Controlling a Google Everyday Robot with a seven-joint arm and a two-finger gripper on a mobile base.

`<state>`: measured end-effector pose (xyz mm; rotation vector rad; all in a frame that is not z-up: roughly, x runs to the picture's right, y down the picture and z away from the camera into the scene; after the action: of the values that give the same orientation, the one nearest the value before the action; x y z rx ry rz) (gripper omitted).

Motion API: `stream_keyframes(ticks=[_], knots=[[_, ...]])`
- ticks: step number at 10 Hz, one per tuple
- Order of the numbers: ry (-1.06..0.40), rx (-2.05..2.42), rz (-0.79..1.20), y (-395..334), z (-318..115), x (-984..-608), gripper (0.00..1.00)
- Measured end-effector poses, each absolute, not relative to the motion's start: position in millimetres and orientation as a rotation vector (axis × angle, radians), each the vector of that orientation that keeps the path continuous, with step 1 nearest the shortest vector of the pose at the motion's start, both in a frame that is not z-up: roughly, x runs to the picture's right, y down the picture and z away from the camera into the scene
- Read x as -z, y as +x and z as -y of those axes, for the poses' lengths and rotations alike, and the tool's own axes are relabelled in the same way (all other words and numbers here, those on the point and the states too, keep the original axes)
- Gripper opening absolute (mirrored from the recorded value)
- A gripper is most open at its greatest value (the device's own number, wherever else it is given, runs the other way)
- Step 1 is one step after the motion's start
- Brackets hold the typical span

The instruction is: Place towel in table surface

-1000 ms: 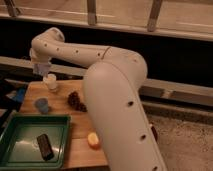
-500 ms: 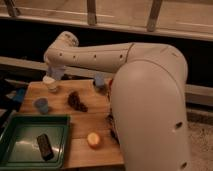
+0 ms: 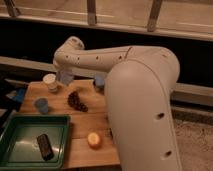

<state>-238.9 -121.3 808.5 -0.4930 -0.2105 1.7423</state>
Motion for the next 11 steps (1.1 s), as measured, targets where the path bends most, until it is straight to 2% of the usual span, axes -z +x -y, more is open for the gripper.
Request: stream_keyframes(ticks=[3, 4, 6, 8, 10, 11], knots=[[-0.578, -1.765, 0.142, -253, 102, -841, 0.14], [-0.625, -1.783, 0.104, -257, 90, -854, 0.18], [-0.683, -1.825, 0.057, -257, 77, -869, 0.34], [-0.74, -1.856, 0.039, -257, 75, -872, 0.57], [-0.767, -1.863, 0.041, -257, 80, -867, 0.74], [-0.772, -1.869, 0.034, -256, 80, -868, 0.8]])
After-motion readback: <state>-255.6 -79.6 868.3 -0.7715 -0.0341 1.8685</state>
